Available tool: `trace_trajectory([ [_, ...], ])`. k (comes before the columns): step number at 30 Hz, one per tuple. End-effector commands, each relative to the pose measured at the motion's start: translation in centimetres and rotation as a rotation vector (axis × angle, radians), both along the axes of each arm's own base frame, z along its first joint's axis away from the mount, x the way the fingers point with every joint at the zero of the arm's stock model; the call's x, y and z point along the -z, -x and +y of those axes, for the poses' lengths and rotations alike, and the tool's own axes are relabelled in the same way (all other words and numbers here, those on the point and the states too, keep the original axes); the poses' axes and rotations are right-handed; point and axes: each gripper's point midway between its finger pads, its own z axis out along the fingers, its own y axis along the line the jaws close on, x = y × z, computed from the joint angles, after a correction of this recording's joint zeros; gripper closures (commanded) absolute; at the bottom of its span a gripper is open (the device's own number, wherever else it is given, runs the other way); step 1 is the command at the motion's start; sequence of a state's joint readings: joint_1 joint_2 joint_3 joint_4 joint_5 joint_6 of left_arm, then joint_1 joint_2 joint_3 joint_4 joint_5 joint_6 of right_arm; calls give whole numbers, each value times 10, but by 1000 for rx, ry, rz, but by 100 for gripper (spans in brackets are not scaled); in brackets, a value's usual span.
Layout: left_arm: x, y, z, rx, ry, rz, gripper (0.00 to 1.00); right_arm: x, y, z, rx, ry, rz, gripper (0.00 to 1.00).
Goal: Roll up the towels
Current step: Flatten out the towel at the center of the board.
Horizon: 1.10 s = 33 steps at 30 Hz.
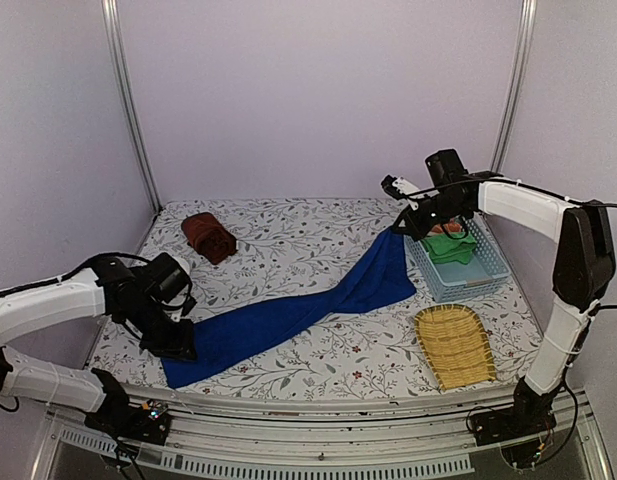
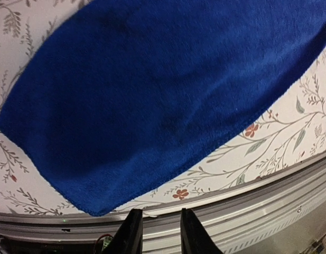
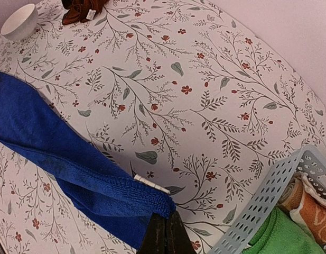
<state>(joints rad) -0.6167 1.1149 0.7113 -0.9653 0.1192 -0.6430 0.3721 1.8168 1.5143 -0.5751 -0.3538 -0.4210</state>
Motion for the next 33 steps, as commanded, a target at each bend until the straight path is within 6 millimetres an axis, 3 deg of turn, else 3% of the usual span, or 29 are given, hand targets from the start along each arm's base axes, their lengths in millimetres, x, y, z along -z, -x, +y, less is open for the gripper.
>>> trace_trajectory([
  [1,2,31,-14,119,-35,102,74,-14,4,1,-6,-37,-14,98],
  [4,14,52,-1,162,-182,183,66,-16,5,3,-12,-45,-14,98],
  [8,21,58,0,184,-255,195,58,-17,6,4,-17,-54,-9,98],
  [16,42,59,15,183,-428,209,55,-15,10,5,-25,-62,5,98],
  [19,43,50,20,176,-494,177,47,-14,11,7,-31,-74,15,98],
  [26,49,41,20,185,-549,169,42,-8,16,9,-38,-81,40,98],
  [29,69,54,5,215,-454,237,42,-7,16,9,-39,-83,43,98],
  [33,82,68,3,249,-465,273,50,-6,17,9,-38,-80,44,98],
])
